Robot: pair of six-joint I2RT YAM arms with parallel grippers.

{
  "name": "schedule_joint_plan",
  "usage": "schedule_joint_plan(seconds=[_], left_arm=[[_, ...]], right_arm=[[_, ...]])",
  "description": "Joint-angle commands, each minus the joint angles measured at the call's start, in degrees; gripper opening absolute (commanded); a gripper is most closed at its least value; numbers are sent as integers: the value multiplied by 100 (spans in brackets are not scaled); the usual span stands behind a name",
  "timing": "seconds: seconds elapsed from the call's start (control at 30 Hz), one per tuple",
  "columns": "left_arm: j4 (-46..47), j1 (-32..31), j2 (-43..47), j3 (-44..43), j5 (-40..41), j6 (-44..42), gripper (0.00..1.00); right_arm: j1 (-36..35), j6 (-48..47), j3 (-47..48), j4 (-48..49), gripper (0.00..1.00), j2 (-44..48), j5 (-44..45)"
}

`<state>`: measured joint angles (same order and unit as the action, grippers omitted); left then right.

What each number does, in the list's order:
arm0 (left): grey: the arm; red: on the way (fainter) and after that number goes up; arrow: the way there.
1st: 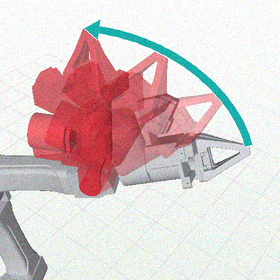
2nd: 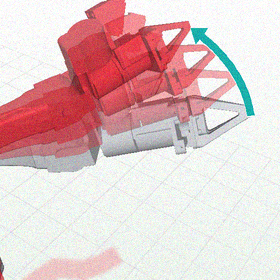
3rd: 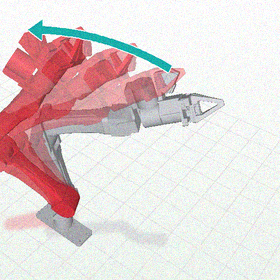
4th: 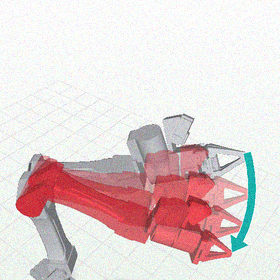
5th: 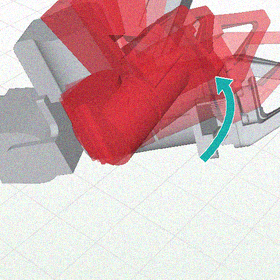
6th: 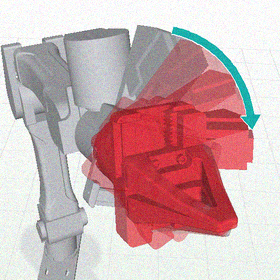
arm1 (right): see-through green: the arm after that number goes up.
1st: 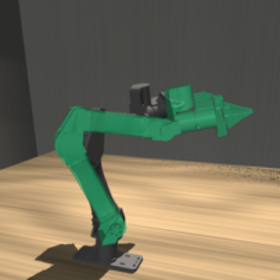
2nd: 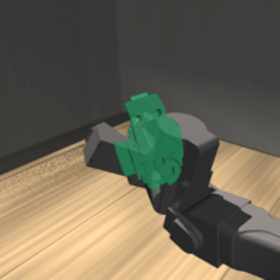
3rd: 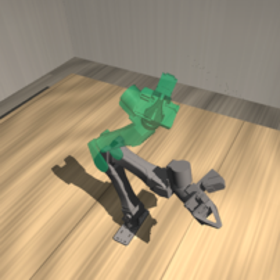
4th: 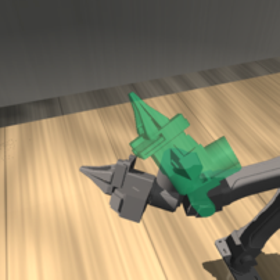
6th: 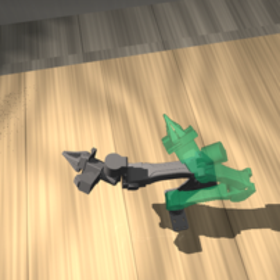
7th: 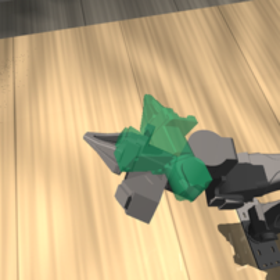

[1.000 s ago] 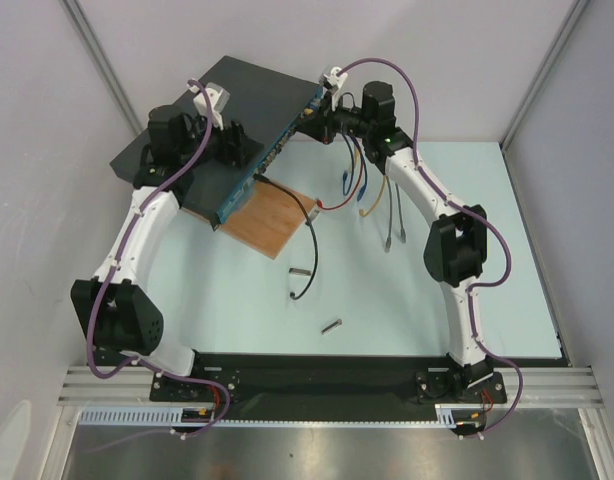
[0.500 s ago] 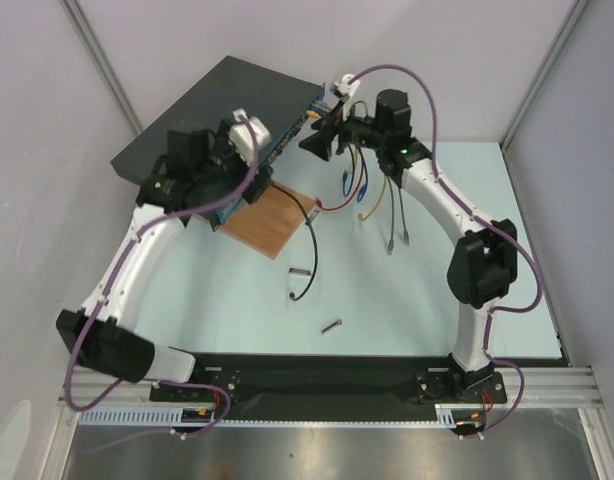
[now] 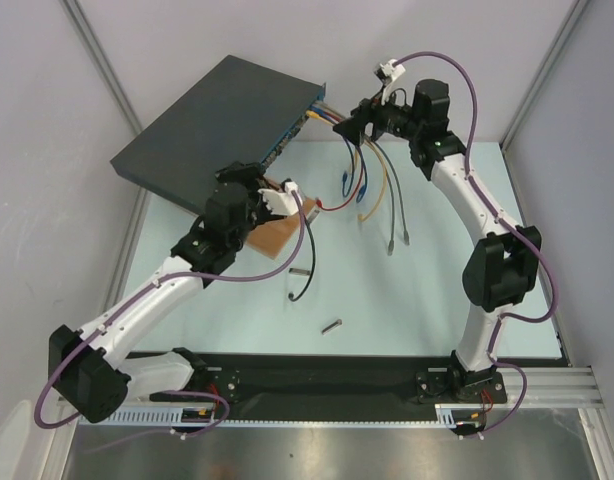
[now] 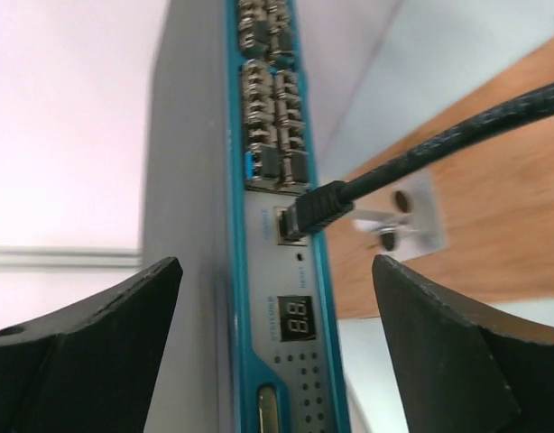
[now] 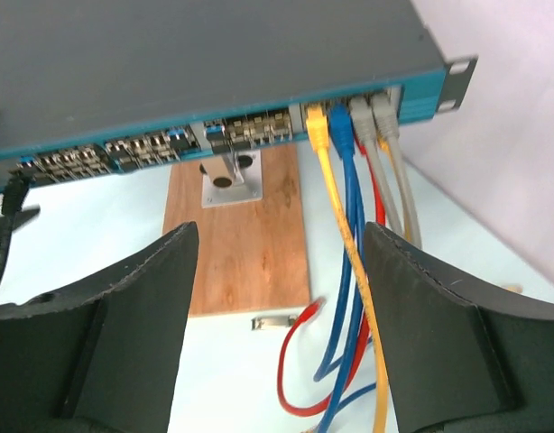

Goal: Insert the plug into the switch port
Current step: Insert the plug into the switch port, then adjust the switch port at the center of the board.

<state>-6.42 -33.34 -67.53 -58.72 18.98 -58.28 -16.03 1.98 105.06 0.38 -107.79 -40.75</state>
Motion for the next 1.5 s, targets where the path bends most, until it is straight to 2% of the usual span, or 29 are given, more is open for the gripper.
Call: schedule_joint_plan(seconds=[0.0,0.07,0.1,0.27,0.3,0.37,0.4,0.47,0.5,0.57,0.9,1.07,1.13,1.17,1.2,1.27,1.4,1.47], left_arm=[[868,144,-103,535,1335,-771,92],[1193,144,-86,729,1529,-965,84],[1247,144,-59,835,1556,-992,75],[1318,179,90,1038,1705,-1141,49],[1301,240,169,1099,1714,-1185,39],[1283,319,266,1178,1697,-1264,29],[1240,424,362,1222,1705,-1317,20],[1143,573,433,1249,1688,-1361,12],[1108,635,538,1266,1662,-1361,4],[1002,837,626,1301,1626,-1396,0],[721,1409,1514,1714,1222,-1739,0],[388,1436,1532,1706,1126,-1564,0],[273,1418,1515,1557,1038,-1310,9],[20,1392,1488,1469,933,-1187,17],[-96,1374,1392,1286,906,-942,35],[-594,1357,1313,1057,670,-503,53],[-1203,1330,1303,433,-6,332,73],[-1563,1330,1391,239,-394,771,78]], right_arm=[[-5,40,-90,-196,77,293,128],[12,66,-143,-240,77,302,181],[38,109,-152,-240,77,302,216],[197,189,-170,-293,77,311,147],[206,172,-187,-319,76,320,103],[215,136,-248,-363,76,364,68],[215,127,-275,-381,76,381,33],[223,92,-371,-407,76,434,-29],[232,75,-398,-451,75,451,-108],[223,-21,-451,-521,75,504,-161],[223,-320,-811,-732,74,742,-556],[162,-496,-916,-838,73,856,-644],[144,-584,-925,-899,73,908,-671],[83,-637,-925,-943,73,952,-697],[65,-707,-943,-1013,73,987,-723],[-57,-996,-943,-1241,71,1075,-767],[-294,-1444,-1083,-1768,65,1233,-776],[-374,-1656,-1276,-1927,58,1313,-811]])
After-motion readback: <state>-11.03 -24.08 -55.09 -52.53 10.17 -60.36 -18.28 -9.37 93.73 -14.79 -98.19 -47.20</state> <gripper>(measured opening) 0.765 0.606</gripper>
